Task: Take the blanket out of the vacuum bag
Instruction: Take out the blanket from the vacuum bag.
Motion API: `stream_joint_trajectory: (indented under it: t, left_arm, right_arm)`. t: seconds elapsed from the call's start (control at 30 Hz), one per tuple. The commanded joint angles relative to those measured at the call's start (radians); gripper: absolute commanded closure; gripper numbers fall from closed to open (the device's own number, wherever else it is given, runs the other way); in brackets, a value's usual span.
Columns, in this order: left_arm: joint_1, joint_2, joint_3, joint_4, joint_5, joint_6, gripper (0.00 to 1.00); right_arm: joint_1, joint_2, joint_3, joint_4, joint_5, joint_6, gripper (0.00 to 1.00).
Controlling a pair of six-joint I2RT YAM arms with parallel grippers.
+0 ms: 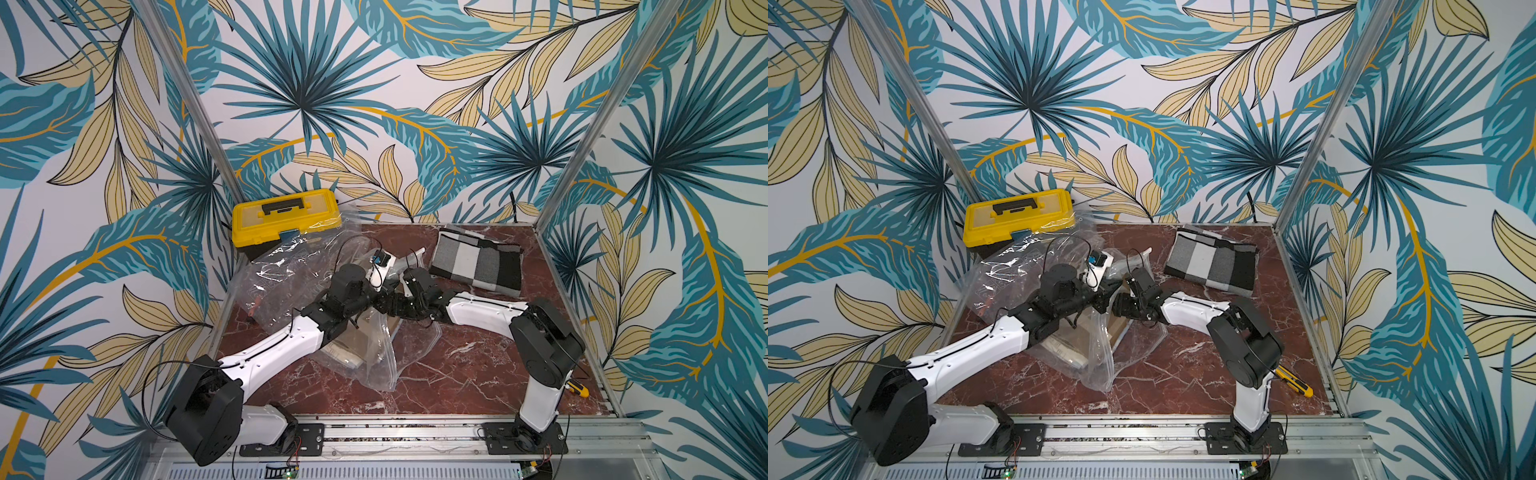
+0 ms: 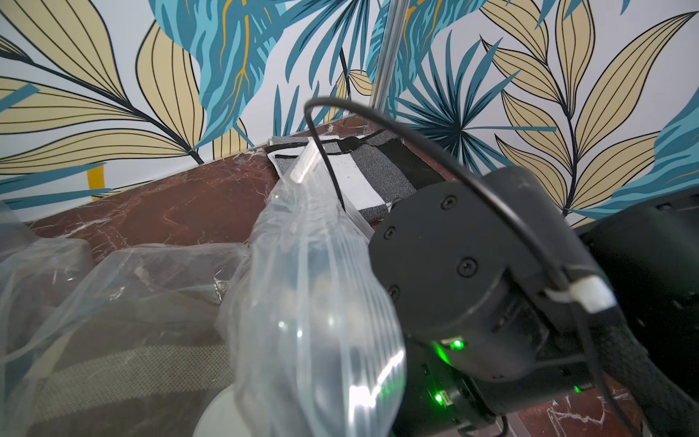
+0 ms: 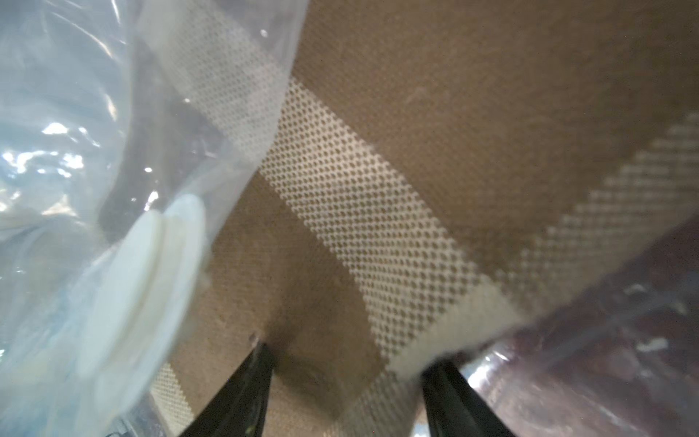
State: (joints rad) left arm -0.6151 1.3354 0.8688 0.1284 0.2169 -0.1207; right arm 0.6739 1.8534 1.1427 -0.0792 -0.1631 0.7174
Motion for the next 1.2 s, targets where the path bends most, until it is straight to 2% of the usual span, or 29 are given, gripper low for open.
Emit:
stream_joint_trajectory:
  t: [0.0, 0.13, 0.23, 0.3, 0.53, 0.63, 0.7, 0.77, 0.9, 1.1, 1.17]
  left_arm:
    - [0.004, 0.004, -0.012, 0.014, 0.008, 0.000, 1.00]
    - [0.005, 0.014, -0.001, 0.010, 0.019, -0.001, 1.00]
    - [0.004, 0.012, 0.005, 0.003, 0.014, 0.006, 1.00]
    - [0.003, 0.011, 0.006, -0.007, 0.010, 0.009, 1.00]
    - [0.004, 0.018, -0.008, 0.010, 0.011, 0.000, 1.00]
    - [0.005, 0.024, -0.002, 0.009, 0.014, 0.000, 1.00]
    - [0.005, 0.021, 0.000, 0.009, 0.012, 0.000, 1.00]
    - [0.004, 0.019, 0.000, 0.007, 0.009, 0.005, 1.00]
    - [0.003, 0.009, 0.001, -0.006, -0.011, 0.010, 1.00]
    - [0.006, 0.041, 0.013, 0.003, -0.128, -0.025, 1.00]
    - [0.006, 0.071, 0.025, 0.018, -0.144, -0.037, 1.00]
  right_arm:
    - [0.001, -0.028, -0.049, 0.021, 0.035, -0.009, 0.36]
    - [-0.004, 0.008, -0.058, 0.117, -0.024, 0.014, 0.37]
    - [-0.005, 0.034, -0.113, 0.334, -0.115, 0.053, 0.40]
    - [-0.006, 0.040, -0.124, 0.413, -0.149, 0.076, 0.42]
    - [-0.005, 0.012, -0.125, 0.419, -0.160, 0.044, 0.45]
    - [-0.005, 0.014, -0.132, 0.458, -0.172, 0.055, 0.70]
    - [-0.004, 0.022, -0.122, 0.451, -0.174, 0.051, 0.82]
    - [-0.004, 0.038, -0.104, 0.425, -0.185, 0.038, 1.00]
    - [-0.005, 0.001, -0.121, 0.435, -0.178, 0.029, 1.00]
    - [-0.004, -0.169, -0.053, 0.150, -0.138, -0.045, 1.00]
    - [-0.005, -0.215, -0.052, 0.129, -0.155, -0.037, 1.00]
